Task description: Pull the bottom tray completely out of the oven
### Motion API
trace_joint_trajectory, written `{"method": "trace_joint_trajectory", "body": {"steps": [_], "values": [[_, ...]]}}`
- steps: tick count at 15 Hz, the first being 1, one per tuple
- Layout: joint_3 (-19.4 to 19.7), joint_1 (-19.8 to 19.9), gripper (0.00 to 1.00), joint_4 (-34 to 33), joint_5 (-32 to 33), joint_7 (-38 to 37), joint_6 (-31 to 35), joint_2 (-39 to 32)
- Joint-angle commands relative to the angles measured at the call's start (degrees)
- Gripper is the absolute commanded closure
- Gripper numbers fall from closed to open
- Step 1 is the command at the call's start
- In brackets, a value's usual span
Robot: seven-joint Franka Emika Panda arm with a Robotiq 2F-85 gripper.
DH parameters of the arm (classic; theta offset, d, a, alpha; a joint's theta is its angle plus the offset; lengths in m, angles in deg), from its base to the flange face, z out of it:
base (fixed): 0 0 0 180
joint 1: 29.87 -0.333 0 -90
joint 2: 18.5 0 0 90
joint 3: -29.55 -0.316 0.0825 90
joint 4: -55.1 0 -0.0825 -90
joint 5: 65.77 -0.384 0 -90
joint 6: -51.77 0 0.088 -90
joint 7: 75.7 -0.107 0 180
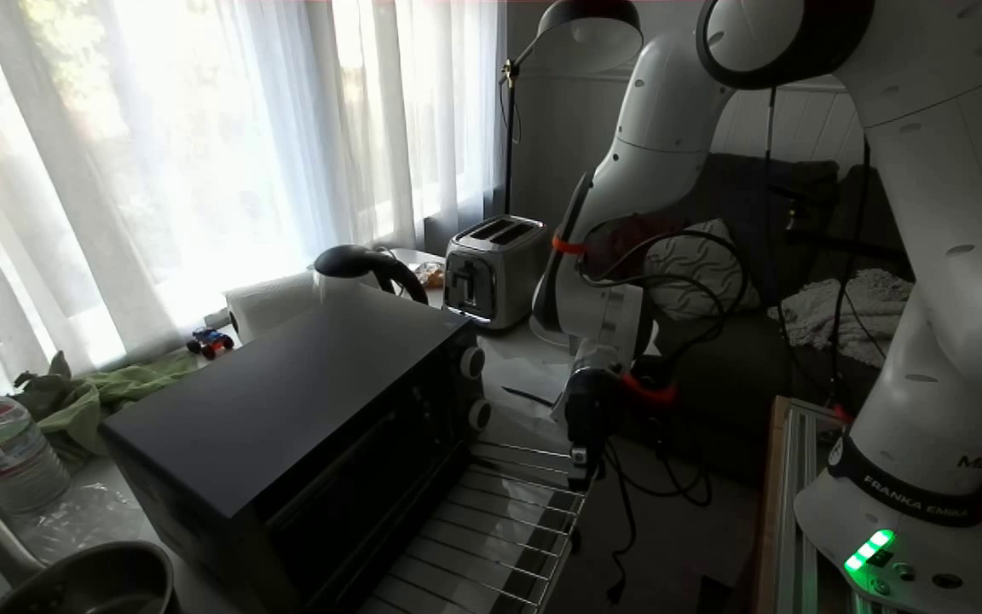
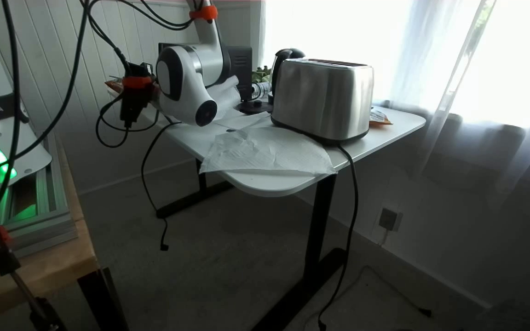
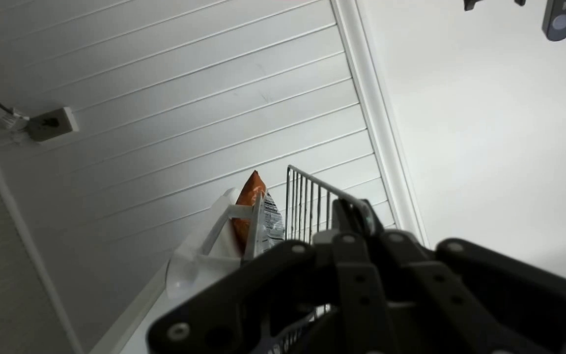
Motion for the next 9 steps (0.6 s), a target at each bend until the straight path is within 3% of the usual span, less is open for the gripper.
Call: {"method": "trace_joint_trajectory", "body": {"steps": [1,3,4,9], "values": [[0.42,0.93,0.95,2.49,0.58,-0.01,0.25,1.4],[0.33,0.57,0.94,2.42,0.82,-0.43,0.57,1.5],[0.28,0.43,0.81,2.34,0.78,-0.63,0.76,1.45],[0.19,0.44,0.53,2.17,0.78,-0.72,0.6,1.24]]}}
